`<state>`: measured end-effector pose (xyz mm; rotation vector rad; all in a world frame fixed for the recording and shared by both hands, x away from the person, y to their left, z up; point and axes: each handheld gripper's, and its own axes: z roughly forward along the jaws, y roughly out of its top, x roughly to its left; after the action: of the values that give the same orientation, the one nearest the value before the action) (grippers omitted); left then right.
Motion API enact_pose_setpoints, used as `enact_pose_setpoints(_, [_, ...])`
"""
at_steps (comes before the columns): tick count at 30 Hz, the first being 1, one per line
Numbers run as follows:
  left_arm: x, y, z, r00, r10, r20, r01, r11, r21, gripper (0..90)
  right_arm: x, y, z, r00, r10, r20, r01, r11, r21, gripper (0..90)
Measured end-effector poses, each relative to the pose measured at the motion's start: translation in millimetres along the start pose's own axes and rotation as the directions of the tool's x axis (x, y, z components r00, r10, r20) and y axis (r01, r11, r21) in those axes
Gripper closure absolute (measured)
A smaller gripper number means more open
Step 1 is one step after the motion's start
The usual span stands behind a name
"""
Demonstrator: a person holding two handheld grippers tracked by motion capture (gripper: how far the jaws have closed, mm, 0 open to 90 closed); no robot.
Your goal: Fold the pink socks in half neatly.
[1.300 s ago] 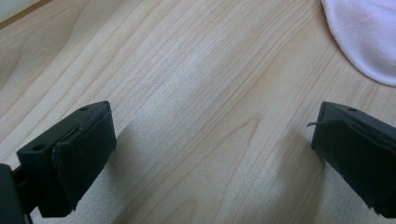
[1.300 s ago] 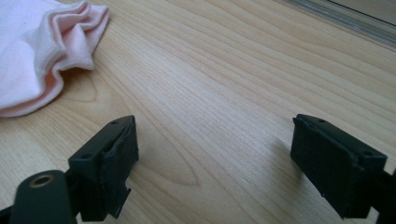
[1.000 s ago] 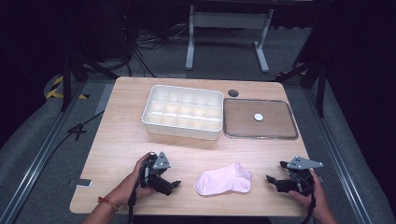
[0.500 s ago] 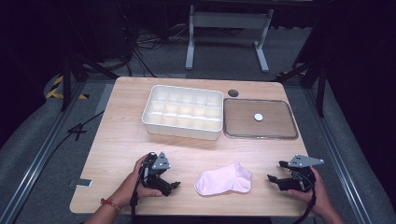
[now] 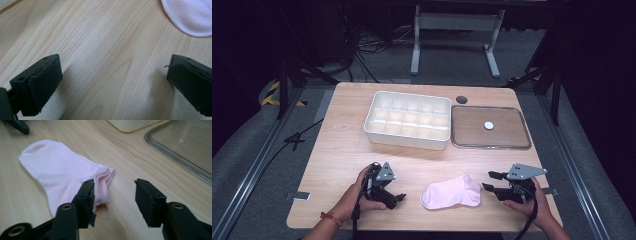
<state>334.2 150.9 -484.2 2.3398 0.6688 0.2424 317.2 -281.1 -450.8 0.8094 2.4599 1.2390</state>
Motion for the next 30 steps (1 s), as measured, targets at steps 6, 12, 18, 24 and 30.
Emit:
enact_pose_setpoints(6, [-2.7,1.5,1.5,0.9997,-0.026,-0.006,0.026,0.9997,0.0,0.7,24.4,13.3,18.7,0.9918,-0.093,-0.088,0.095,0.995,0.013,68.2])
enact_pose_setpoints(12, [-3.9,3.5,0.9,0.9989,-0.039,-0.026,0.038,0.9991,-0.019,8.4,44.8,23.1,40.9,0.9815,-0.135,-0.135,0.14,0.99,0.024,76.5])
enact_pose_setpoints(18, [-4.7,6.3,1.2,0.9992,-0.036,-0.017,0.035,0.9992,-0.02,16.7,55.0,27.4,57.7,0.9738,-0.152,-0.169,0.158,0.987,0.028,82.7])
enact_pose_setpoints(24, [-12.0,17.2,3.9,0.9986,-0.028,0.044,0.029,0.9989,-0.036,25.4,59.3,24.7,69.2,0.9693,-0.147,-0.197,0.16,0.986,0.051,88.6])
enact_pose_setpoints(30, [-27.0,35.1,8.8,0.9956,-0.036,0.087,0.044,0.9946,-0.094,29.8,66.7,20.9,76.3,0.9672,-0.156,-0.2,0.173,0.982,0.07,89.5])
